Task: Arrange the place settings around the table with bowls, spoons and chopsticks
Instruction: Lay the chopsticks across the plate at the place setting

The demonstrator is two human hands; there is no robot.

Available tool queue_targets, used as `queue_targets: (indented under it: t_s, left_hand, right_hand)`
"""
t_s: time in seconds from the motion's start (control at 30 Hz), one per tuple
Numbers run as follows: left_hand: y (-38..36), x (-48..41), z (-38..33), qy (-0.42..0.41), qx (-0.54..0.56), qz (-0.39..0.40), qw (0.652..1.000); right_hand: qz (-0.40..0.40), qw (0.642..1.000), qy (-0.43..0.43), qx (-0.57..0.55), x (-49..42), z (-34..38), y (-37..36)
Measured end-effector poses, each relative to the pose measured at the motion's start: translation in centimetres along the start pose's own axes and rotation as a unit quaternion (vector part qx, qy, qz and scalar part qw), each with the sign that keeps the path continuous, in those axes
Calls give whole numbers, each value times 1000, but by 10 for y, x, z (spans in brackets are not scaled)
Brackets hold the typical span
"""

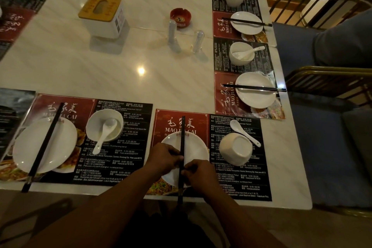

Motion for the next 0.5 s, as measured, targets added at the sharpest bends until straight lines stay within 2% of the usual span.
queue_targets:
  t_s: [0.5]
  left_hand:
    - [-1, -4, 2, -1, 3, 9, 1000]
  right_hand:
    - [13, 1000, -4, 12, 0, 5, 4]
Point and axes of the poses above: each hand's wrist, its own x-axis away from the middle knuckle, its own y-axis out of the back of the hand, z = x × y, the point moved 4 cm from there along -x, towards the middle knuckle, and after that the axes turned 7 degrees about y, right-handed, at the moved point
